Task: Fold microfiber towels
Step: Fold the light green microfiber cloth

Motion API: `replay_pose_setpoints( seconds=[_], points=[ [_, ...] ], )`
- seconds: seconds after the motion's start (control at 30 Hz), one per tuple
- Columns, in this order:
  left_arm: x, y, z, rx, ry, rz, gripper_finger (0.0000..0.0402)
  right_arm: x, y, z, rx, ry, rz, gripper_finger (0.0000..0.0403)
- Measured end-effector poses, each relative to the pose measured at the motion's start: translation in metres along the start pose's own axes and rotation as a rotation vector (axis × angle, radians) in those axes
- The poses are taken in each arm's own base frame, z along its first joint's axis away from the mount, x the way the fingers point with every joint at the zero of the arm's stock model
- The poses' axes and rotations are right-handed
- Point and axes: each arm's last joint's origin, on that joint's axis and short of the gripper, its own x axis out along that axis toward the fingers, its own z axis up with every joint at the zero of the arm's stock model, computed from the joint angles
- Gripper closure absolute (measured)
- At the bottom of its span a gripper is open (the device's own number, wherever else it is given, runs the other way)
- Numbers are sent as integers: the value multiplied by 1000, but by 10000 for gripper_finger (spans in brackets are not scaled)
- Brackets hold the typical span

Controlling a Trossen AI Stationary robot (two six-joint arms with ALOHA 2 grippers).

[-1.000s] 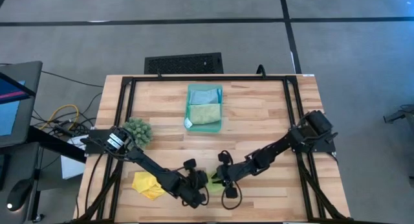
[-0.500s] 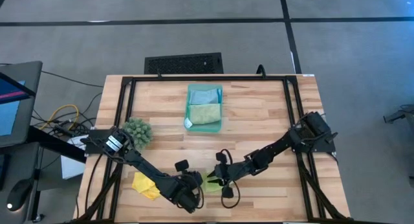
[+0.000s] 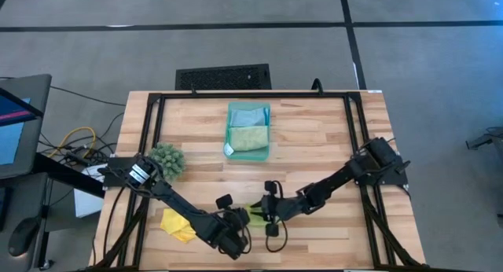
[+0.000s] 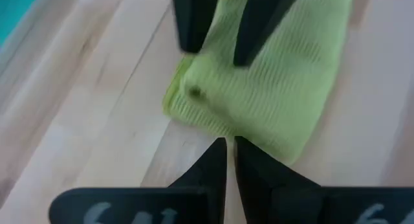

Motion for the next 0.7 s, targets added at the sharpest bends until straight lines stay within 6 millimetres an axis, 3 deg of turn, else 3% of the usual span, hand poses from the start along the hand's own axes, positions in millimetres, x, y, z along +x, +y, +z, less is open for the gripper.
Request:
replay_pose_setpoints(
  seconds=[0.27, 0.47, 0.7],
  points=[
    [-21, -8, 18, -49, -55, 21, 379, -34, 3, 25, -49, 38, -21, 285],
    [-42, -18, 23, -74, -107, 11, 379, -51, 15, 4, -105, 119, 18, 285],
    [-37, -15, 27, -82, -126, 18, 379, -50, 10, -20, -57, 155, 1, 285]
  ],
)
